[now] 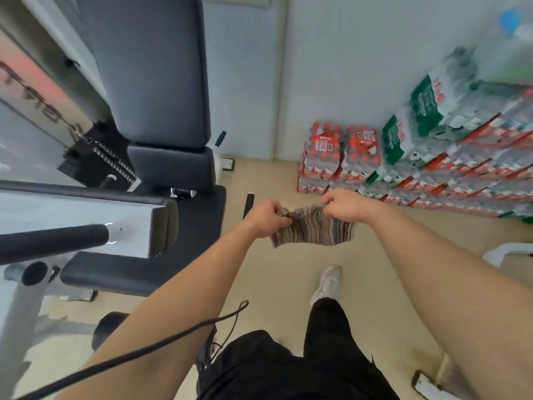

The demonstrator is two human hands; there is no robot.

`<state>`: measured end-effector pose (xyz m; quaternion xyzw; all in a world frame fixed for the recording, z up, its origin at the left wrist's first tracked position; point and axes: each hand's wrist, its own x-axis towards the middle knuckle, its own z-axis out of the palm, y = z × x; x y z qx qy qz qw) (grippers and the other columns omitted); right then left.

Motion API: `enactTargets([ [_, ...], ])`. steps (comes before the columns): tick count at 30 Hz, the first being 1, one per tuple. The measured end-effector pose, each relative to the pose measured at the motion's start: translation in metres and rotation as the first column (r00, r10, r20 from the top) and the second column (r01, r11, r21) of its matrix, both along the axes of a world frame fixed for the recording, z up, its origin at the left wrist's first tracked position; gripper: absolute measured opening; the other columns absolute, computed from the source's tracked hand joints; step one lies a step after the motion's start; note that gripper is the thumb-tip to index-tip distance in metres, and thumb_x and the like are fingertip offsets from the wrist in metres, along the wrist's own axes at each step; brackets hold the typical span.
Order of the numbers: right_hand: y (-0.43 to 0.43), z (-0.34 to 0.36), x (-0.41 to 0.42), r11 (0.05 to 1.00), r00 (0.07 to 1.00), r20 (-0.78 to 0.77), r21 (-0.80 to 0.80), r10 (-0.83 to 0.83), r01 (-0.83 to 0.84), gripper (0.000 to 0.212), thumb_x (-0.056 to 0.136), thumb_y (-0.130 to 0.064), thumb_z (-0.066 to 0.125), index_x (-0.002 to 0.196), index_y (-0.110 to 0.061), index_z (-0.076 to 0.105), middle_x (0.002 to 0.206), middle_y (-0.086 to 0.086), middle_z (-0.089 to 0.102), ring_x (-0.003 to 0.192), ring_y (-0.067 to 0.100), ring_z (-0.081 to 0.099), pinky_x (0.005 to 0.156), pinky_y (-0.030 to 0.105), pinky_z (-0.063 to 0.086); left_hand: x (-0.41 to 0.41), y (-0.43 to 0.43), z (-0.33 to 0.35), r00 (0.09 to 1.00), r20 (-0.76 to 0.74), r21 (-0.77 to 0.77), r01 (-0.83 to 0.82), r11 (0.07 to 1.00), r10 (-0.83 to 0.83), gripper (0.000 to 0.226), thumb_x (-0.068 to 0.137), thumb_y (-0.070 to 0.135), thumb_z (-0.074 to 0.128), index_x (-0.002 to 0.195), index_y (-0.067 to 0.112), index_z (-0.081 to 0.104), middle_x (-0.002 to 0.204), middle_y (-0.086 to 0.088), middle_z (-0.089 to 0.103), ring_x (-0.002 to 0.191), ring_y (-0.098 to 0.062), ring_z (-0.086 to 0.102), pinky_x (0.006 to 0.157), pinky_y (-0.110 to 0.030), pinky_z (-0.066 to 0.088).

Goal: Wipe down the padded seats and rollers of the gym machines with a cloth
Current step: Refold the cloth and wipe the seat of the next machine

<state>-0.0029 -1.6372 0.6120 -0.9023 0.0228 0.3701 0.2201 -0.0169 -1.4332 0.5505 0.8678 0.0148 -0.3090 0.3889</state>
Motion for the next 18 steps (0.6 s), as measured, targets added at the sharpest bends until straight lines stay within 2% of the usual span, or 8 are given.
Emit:
enactTargets([
  [3, 0.013, -0.017, 0.079, 0.984, 0.984, 0.006, 0.003, 0.178, -0.178, 0.015, 0.090, -0.006, 0.056, 0.096, -0.007, 0.070, 0.078, 0.001, 0.061, 0.067, 0.014, 0.052, 0.056, 0.026, 0.038, 0.038, 0.013, -0.009, 0.985, -0.007, 0.039, -0.169, 0.985, 0.170, 0.022, 0.088, 0.023, 0.072, 0.079, 0.020, 0.051, 0.081, 0.000, 0.061, 0.075, -0.017, 0.057, 0.064, -0.031, 0.046],
  [5, 0.023, -0.029, 0.112, 0.971, 0.971, 0.008, 0.010, 0.241, -0.241, 0.017, 0.088, -0.009, 0.062, 0.103, -0.011, 0.070, 0.086, -0.001, 0.065, 0.081, 0.016, 0.061, 0.066, 0.028, 0.048, 0.052, 0.021, -0.013, 0.967, -0.025, 0.068, -0.253, 0.965, 0.255, 0.025, 0.086, 0.023, 0.072, 0.077, 0.021, 0.049, 0.080, 0.001, 0.058, 0.075, -0.019, 0.057, 0.065, -0.033, 0.049],
  [7, 0.043, -0.040, 0.153, 0.938, 0.938, -0.002, 0.012, 0.347, -0.347, 0.021, 0.085, -0.013, 0.069, 0.106, -0.013, 0.070, 0.100, 0.005, 0.069, 0.096, 0.024, 0.065, 0.081, 0.032, 0.052, 0.064, 0.031, -0.013, 0.912, -0.041, 0.083, -0.404, 0.911, 0.408, 0.026, 0.084, 0.022, 0.073, 0.076, 0.020, 0.048, 0.078, 0.002, 0.057, 0.072, -0.017, 0.057, 0.059, -0.028, 0.048],
  [9, 0.064, -0.047, 0.183, 0.890, 0.889, -0.038, 0.011, 0.456, -0.456, 0.016, 0.082, -0.016, 0.071, 0.098, -0.016, 0.069, 0.095, 0.007, 0.070, 0.090, 0.026, 0.065, 0.074, 0.030, 0.050, 0.069, 0.040, -0.013, 0.849, -0.050, 0.102, -0.520, 0.848, 0.527, 0.025, 0.081, 0.027, 0.075, 0.079, 0.020, 0.051, 0.082, 0.002, 0.060, 0.074, -0.016, 0.058, 0.060, -0.025, 0.046],
  [12, 0.100, -0.057, 0.212, 0.800, 0.796, -0.080, 0.051, 0.600, -0.598, 0.006, 0.081, -0.014, 0.067, 0.080, -0.018, 0.063, 0.074, 0.002, 0.061, 0.075, 0.023, 0.059, 0.056, 0.024, 0.038, 0.069, 0.049, -0.022, 0.744, -0.085, 0.142, -0.650, 0.747, 0.663, 0.017, 0.082, 0.027, 0.073, 0.085, 0.022, 0.056, 0.095, -0.004, 0.066, 0.091, -0.025, 0.063, 0.077, -0.037, 0.052],
  [15, 0.138, -0.068, 0.226, 0.737, 0.728, -0.117, 0.065, 0.675, -0.673, 0.003, 0.089, -0.013, 0.059, 0.088, -0.014, 0.062, 0.078, 0.003, 0.059, 0.070, 0.015, 0.052, 0.055, 0.025, 0.034, 0.064, 0.061, -0.036, 0.603, -0.119, 0.131, -0.778, 0.614, 0.789, 0.016, 0.085, 0.023, 0.072, 0.085, 0.024, 0.056, 0.091, -0.001, 0.064, 0.087, -0.021, 0.061, 0.072, -0.034, 0.049],
  [18, 0.177, -0.081, 0.230, 0.641, 0.628, -0.152, 0.060, 0.763, -0.765, 0.006, 0.092, -0.012, 0.055, 0.093, -0.012, 0.061, 0.086, 0.005, 0.060, 0.077, 0.017, 0.055, 0.059, 0.027, 0.040, 0.057, 0.075, -0.051, 0.436, -0.137, 0.090, -0.889, 0.450, 0.889, 0.016, 0.086, 0.021, 0.073, 0.089, 0.023, 0.057, 0.090, -0.001, 0.067, 0.082, -0.016, 0.065, 0.067, -0.028, 0.052],
])
